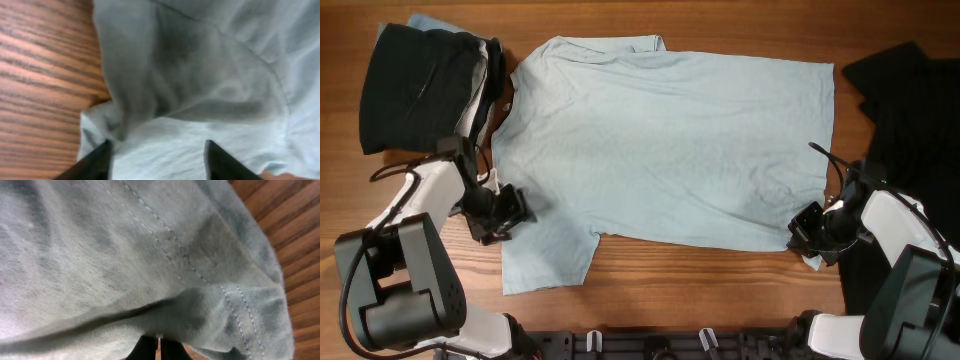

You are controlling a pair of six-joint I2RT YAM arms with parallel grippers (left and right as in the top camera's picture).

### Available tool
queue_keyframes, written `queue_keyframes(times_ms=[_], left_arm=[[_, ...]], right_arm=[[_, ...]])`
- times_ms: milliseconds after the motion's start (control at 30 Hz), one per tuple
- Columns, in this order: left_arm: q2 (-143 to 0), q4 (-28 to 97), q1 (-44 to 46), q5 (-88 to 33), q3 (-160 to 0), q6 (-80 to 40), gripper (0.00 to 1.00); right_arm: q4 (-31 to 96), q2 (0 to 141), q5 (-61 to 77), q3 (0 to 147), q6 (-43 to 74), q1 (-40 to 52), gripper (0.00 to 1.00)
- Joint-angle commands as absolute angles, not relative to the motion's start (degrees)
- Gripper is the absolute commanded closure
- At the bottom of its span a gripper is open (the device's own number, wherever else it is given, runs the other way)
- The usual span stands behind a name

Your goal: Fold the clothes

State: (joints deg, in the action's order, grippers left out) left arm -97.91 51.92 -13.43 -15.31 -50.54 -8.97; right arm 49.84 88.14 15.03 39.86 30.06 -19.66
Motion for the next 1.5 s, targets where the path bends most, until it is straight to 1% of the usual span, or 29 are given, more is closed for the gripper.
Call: queue_keyframes(times_ms=[0, 100, 133, 267, 400, 533, 700, 733, 800, 867, 967, 1000, 1100, 1200, 1233, 1300, 1333, 1433, 1467], left_arm=[[-98.4, 48.4, -12.6, -15.4, -47.0, -8.1, 0.69], [-98.4, 48.2, -12.6, -15.4, -46.8, -8.1, 0.91], [-98.4, 48.4, -12.6, -15.6, -46.8, -8.1, 0.96], [-98.1, 50.1, -12.7, -17.4, -47.8, -8.1, 0.96], [-96.6, 56.7, -12.7, -17.8, -53.2, -7.1, 0.96], [-93.4, 62.2, -12.7, -17.8, -59.9, -6.4, 0.96], [-88.2, 64.3, -12.7, -17.7, -64.2, -6.4, 0.96], [-87.6, 64.6, -12.7, -17.4, -64.2, -6.4, 0.93], [-86.9, 66.1, -12.6, -16.2, -64.1, -6.4, 0.59], [-87.2, 66.3, -12.5, -14.7, -62.7, -6.4, 0.38], [-87.2, 62.8, -12.6, -12.0, -58.0, -8.9, 0.25], [-87.2, 61.6, -12.6, -11.6, -56.5, -9.9, 0.24], [-87.6, 56.7, -12.6, -11.5, -50.7, -11.6, 0.23], [-88.4, 53.1, -12.6, -11.7, -46.6, -11.6, 0.25], [-88.6, 52.2, -12.6, -11.8, -46.0, -11.7, 0.26], [-89.1, 51.2, -12.4, -12.9, -45.8, -12.3, 0.27], [-89.3, 50.9, -12.4, -12.9, -45.8, -12.3, 0.27], [-90.1, 50.3, -12.2, -12.1, -45.7, -12.3, 0.35], [-90.5, 49.9, -12.2, -11.6, -45.7, -12.2, 0.36]], right_arm=[[49.0, 89.0, 13.6, 40.8, 28.1, -19.6, 0.96], [48.6, 89.0, 13.6, 40.8, 27.1, -19.6, 0.96], [48.6, 89.0, 13.6, 40.8, 27.0, -19.6, 0.96], [48.6, 89.0, 13.6, 40.8, 27.0, -19.6, 0.96], [48.6, 89.0, 13.6, 40.8, 26.8, -19.6, 0.96], [48.6, 89.0, 13.6, 40.8, 26.6, -19.6, 0.96], [48.8, 89.0, 13.6, 40.8, 25.5, -19.6, 0.96], [48.9, 89.0, 13.6, 40.8, 25.5, -19.6, 0.96], [48.9, 89.0, 13.6, 40.8, 25.5, -19.6, 0.96], [48.9, 89.0, 13.6, 40.8, 25.5, -19.6, 0.96], [48.8, 89.0, 13.6, 40.8, 25.5, -19.6, 0.96], [48.8, 89.0, 13.6, 40.8, 25.5, -19.6, 0.96], [48.8, 89.0, 13.6, 40.8, 25.5, -19.6, 0.96], [48.8, 89.0, 13.6, 40.8, 25.5, -19.6, 0.96], [48.8, 89.0, 13.6, 40.8, 25.5, -19.6, 0.96], [48.6, 89.0, 13.6, 40.8, 25.5, -19.6, 0.96], [48.6, 89.0, 13.6, 40.8, 25.5, -19.6, 0.96], [48.6, 89.0, 13.6, 40.8, 25.5, -19.6, 0.96], [48.4, 89.0, 13.6, 40.8, 25.5, -19.6, 0.96]])
